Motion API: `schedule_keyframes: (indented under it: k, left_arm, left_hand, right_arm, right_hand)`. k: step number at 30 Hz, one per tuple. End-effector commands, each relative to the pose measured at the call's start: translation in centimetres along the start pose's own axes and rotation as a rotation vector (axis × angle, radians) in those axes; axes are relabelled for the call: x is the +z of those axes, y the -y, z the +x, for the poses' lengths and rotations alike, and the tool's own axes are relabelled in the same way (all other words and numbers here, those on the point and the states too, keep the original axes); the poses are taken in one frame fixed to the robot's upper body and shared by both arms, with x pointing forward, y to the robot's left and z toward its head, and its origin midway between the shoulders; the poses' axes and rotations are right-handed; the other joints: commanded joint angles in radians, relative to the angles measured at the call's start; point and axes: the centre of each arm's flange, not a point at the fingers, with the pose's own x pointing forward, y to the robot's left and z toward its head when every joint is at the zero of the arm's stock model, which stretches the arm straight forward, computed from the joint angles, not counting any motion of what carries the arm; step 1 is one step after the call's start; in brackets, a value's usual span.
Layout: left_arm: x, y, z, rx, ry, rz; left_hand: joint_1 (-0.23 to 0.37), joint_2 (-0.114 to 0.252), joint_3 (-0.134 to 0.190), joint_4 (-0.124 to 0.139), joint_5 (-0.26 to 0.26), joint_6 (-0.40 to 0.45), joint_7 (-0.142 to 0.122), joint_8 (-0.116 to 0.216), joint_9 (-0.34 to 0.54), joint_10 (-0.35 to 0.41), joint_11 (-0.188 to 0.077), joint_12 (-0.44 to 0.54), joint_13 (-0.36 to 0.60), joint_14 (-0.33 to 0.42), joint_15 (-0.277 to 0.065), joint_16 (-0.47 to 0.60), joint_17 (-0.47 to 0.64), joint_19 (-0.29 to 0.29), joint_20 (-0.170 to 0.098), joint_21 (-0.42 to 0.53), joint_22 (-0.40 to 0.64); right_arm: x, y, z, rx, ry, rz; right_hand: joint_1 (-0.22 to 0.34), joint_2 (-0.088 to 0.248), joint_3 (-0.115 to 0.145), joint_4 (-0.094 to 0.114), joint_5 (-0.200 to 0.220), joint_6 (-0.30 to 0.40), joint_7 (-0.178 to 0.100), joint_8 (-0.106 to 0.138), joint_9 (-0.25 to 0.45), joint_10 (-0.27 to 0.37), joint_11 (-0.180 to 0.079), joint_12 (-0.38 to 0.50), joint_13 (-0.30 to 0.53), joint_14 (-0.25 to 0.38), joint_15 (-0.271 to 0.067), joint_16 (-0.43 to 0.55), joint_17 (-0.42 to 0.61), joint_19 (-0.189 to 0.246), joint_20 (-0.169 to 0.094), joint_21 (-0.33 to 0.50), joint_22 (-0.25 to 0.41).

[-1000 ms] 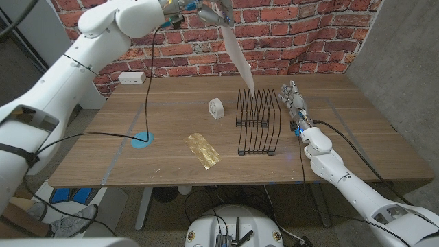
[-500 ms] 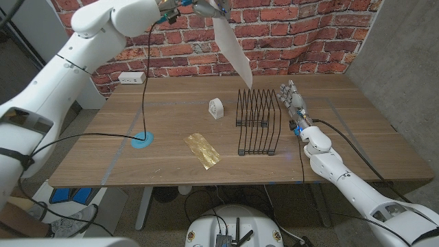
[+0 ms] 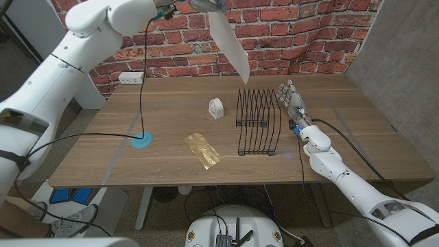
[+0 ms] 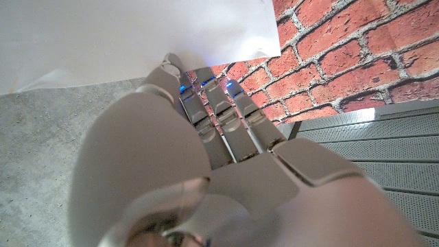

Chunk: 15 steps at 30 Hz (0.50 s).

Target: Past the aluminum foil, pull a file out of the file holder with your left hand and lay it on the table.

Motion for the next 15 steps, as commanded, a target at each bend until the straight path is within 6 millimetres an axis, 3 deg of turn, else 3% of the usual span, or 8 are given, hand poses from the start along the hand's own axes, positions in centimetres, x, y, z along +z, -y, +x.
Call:
schedule_keyframes:
  k: [1,15]
  left_arm:
    - [0.0,-0.3,-1.1,0.005,-0.028,0.020]
    - [-0.1,2.2,-3.2,0.034,-0.095,0.019]
  left_hand:
    - [0.003,0.006,-0.005,0.000,0.004,0.009,0.000,-0.003,0.005,0.014,0.000,-0.002,0.003,0.008,-0.068,-0.002,0.004,-0.001,-0.149,0.001,0.003]
    - [0.004,0.006,-0.006,-0.001,0.005,0.011,0.001,-0.003,0.005,0.012,0.000,-0.003,0.003,0.008,-0.068,-0.002,0.005,-0.001,-0.149,0.001,0.003]
  right_arm:
    - [-0.3,-0.3,0.5,0.023,-0.022,0.004]
    - [-0.7,-0.4,1.0,0.025,-0.042,0.004]
  right_hand:
    - [-0.008,0.034,0.007,-0.002,-0.004,0.007,0.002,0.003,0.005,0.004,-0.001,0.002,0.000,0.004,0.000,0.005,0.003,0.006,0.000,0.005,0.004]
    - [-0.010,0.034,0.009,-0.002,-0.005,0.006,0.003,0.003,0.005,0.004,0.000,0.002,0.000,0.003,-0.002,0.006,0.003,0.006,0.000,0.005,0.004]
